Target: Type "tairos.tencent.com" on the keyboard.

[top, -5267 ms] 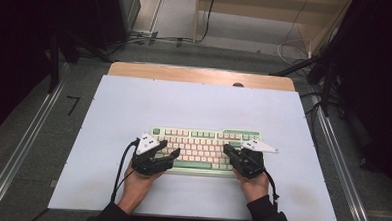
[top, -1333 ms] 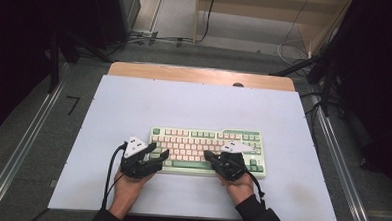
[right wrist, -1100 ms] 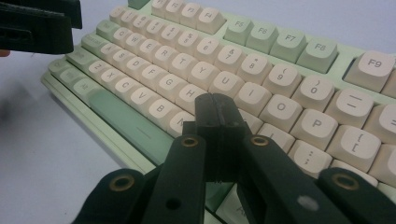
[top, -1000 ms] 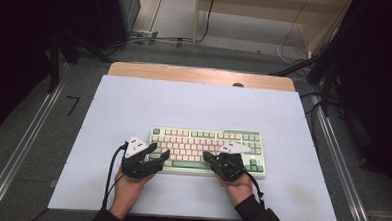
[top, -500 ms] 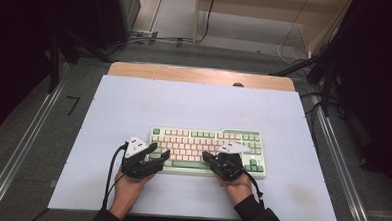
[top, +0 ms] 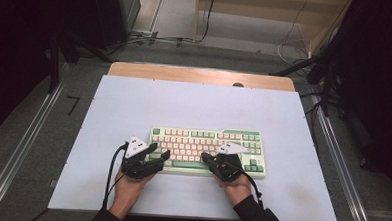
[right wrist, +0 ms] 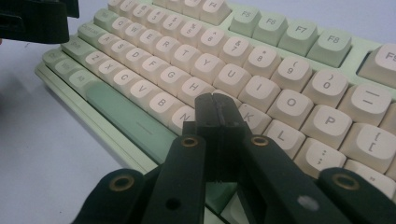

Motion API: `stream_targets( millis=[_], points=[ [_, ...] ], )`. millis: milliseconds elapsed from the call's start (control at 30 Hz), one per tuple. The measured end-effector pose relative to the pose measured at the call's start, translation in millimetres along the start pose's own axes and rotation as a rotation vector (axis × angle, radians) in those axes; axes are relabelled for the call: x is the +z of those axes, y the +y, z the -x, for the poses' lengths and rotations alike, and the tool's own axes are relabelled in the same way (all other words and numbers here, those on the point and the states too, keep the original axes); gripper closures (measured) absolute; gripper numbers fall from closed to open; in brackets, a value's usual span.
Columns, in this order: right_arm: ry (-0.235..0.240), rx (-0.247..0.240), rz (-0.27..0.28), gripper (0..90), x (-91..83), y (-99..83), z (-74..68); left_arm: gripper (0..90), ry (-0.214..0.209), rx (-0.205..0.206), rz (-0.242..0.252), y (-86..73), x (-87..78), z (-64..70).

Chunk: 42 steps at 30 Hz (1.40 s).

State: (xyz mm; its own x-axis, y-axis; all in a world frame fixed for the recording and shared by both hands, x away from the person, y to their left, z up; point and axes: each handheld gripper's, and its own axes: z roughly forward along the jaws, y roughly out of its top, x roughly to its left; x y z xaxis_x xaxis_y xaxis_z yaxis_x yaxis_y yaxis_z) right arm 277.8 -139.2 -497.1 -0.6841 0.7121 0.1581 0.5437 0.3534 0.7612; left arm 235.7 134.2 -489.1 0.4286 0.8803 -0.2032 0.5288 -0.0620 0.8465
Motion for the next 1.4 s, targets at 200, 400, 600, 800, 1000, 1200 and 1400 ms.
stream_targets(
  millis=[200, 400, 600, 800, 1000, 1200, 1400],
  points=[
    [0.021, 0.012, 0.085, 74.1, -13.2, 5.7, 3.9, 44.3, 0.001, -0.002, 0.002, 0.4, -0.1, -0.6],
    [0.004, 0.049, 0.114, 43.0, -21.3, 9.8, 15.1, 43.2, 0.001, -0.002, 0.011, 1.0, -0.6, 0.2],
    [-0.021, 0.078, 0.112, 29.9, -25.2, 9.4, 23.7, 41.0, 0.006, -0.005, 0.02, 3.3, -0.6, 0.2],
    [-0.038, 0.099, 0.098, 25.1, -29.0, 6.4, 30.2, 39.1, -0.002, 0.003, 0.02, 5.9, 2.7, 2.0],
    [-0.063, 0.122, 0.109, 23.8, -36.7, 3.5, 37.9, 37.3, -0.009, 0.004, 0.024, 8.1, 5.6, 2.9],
    [-0.088, 0.137, 0.118, 23.6, -44.3, 0.9, 44.7, 36.5, -0.002, -0.003, 0.038, 10.1, 4.0, 0.5],
    [-0.102, 0.153, 0.127, 23.6, -50.8, -0.2, 50.5, 36.5, 0.003, -0.012, 0.044, 9.9, 1.8, -2.2]
  ],
)
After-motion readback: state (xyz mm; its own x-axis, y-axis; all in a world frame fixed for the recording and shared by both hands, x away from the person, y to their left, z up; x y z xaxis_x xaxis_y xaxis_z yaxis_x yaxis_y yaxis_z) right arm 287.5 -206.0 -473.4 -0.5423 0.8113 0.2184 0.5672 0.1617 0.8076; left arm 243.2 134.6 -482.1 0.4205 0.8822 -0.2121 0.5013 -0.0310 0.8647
